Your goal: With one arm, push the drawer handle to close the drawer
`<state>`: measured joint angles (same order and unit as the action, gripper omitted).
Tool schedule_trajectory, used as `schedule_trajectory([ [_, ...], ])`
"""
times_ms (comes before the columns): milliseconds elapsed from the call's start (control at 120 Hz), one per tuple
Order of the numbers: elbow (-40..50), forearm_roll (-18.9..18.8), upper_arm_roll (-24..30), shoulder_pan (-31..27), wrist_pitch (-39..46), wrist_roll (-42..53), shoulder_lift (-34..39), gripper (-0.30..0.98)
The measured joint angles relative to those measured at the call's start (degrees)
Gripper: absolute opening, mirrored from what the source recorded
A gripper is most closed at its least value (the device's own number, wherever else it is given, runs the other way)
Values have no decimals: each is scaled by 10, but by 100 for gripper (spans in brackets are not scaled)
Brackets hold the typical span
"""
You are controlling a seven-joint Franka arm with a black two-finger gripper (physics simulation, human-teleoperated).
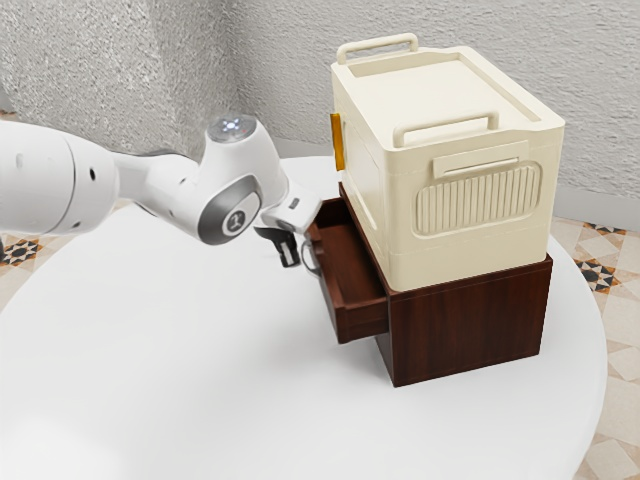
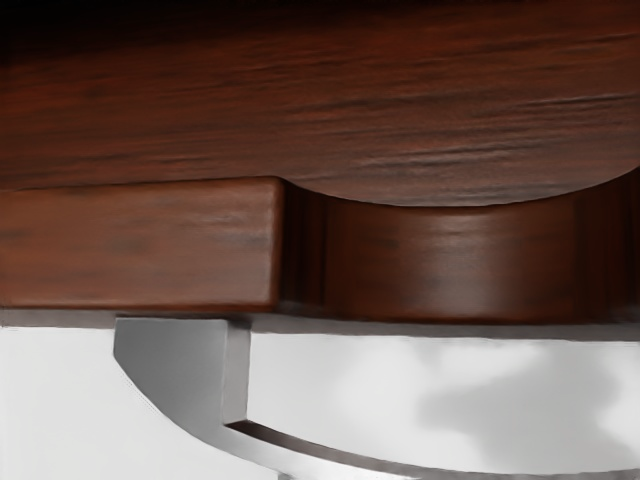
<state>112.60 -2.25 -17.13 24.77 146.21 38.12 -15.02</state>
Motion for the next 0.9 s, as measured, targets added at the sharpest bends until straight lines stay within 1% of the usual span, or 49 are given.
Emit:
schedule_trajectory([
  [392,-8,12,26,-1,61,7,-21,-10],
  [900,-38,21,46,-3,108,11,-50,-10],
])
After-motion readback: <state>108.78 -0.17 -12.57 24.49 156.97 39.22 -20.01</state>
